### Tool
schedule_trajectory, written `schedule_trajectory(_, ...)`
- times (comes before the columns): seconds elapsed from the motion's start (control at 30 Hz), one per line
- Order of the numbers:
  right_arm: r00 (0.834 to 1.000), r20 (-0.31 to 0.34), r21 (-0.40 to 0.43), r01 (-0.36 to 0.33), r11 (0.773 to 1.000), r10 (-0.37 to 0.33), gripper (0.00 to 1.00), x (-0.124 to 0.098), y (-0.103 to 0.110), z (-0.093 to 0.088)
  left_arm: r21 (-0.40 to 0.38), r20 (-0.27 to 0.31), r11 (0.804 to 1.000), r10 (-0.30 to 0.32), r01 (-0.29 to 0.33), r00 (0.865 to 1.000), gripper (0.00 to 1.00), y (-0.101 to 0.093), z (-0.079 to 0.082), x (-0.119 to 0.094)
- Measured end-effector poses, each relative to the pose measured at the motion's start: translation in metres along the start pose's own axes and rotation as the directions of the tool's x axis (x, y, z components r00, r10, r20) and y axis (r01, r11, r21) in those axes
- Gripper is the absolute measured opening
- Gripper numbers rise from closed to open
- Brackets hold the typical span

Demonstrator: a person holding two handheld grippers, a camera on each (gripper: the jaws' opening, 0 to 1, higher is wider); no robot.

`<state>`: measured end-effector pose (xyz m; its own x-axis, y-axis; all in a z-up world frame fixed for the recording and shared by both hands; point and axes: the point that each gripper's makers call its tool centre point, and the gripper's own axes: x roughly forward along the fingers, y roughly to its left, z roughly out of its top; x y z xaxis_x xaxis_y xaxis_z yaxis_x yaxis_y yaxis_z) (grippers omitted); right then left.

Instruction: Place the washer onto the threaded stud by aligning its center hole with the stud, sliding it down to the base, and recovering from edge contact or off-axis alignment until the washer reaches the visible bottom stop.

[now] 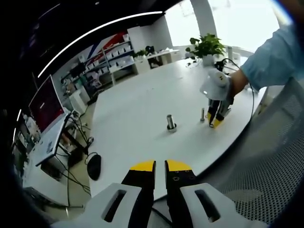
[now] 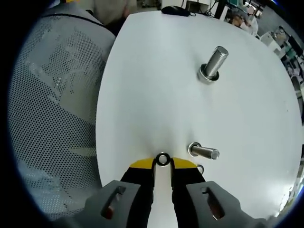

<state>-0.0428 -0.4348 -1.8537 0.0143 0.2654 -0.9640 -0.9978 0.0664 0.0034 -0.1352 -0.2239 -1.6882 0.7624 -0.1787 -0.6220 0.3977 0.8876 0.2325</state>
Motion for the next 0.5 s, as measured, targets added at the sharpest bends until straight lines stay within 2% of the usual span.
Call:
schedule_trajectory(0.27,1.0,0.011,0.022,-0.008,1.0,0.008,0.13,-0.002,0.005,-0.003,0.0,-0.003,1.0,-0.001,0.001,1.0,0.05,0.0,0.0,0.0)
schedule_trajectory(0.5,1.0,0.027,0.038,0.007,0.999,-0.008,0.13,-0.014,0.002,0.0,0.0,0.0,1.0,0.0,0.0,1.0,0.05,-0.001,0.0,0.0)
